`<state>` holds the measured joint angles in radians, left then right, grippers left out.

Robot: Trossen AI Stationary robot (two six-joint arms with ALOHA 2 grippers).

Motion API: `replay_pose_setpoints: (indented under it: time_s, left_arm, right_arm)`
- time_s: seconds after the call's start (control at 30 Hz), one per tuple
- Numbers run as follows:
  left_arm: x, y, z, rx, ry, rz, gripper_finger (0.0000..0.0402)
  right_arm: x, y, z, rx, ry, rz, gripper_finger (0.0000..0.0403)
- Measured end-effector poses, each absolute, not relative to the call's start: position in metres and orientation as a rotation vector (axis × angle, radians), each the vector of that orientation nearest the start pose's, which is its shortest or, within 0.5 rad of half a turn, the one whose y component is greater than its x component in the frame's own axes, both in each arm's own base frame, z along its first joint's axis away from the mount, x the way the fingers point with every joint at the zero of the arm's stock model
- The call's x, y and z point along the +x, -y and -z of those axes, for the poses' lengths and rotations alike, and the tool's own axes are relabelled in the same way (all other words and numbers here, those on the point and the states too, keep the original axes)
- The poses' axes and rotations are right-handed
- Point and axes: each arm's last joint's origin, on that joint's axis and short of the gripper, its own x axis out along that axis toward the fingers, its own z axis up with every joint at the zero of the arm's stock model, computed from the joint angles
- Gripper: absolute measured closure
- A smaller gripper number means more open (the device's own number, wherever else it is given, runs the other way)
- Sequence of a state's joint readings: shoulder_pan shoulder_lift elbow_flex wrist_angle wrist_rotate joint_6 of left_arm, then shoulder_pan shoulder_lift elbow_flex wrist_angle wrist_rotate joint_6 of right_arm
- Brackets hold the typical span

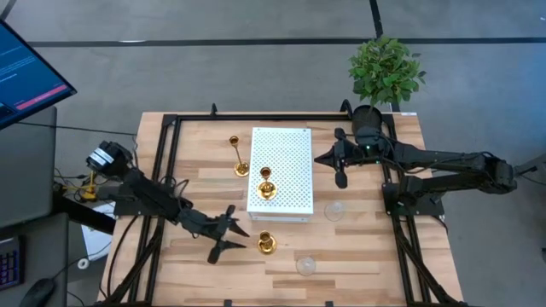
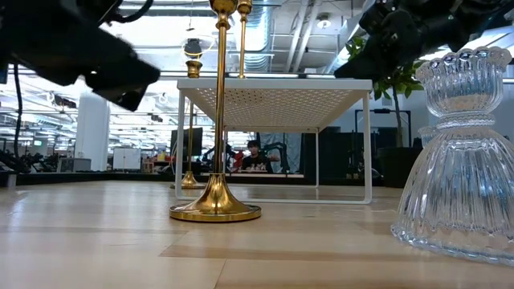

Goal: Pick & Place candle stick holders
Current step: Put the bottom gold candle holder on the shelf aligned with the other gold candle holder

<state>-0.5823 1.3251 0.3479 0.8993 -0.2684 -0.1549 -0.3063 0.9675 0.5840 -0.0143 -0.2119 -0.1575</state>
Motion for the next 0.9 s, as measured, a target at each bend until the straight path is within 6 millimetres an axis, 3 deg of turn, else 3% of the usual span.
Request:
replay_pose_setpoints:
  time_s: [0.4, 0.67, 0.9]
  left_arm:
    - [0.23, 0.143, -0.202, 0.064, -0.016, 0.311, 0.0239]
    - [0.245, 0.147, -0.195, 0.2, -0.049, 0.103, 0.0239]
    - [0.253, 0.152, -0.201, 0.228, -0.028, 0.086, 0.0239]
  right_arm:
    - [0.201, 0.056, -0.248, -0.056, -0.39, 0.056, 0.0403]
    - [0.201, 0.056, -0.248, -0.064, -0.391, 0.055, 0.0403]
    - [0.201, 0.056, -0.248, -0.064, -0.391, 0.055, 0.0403]
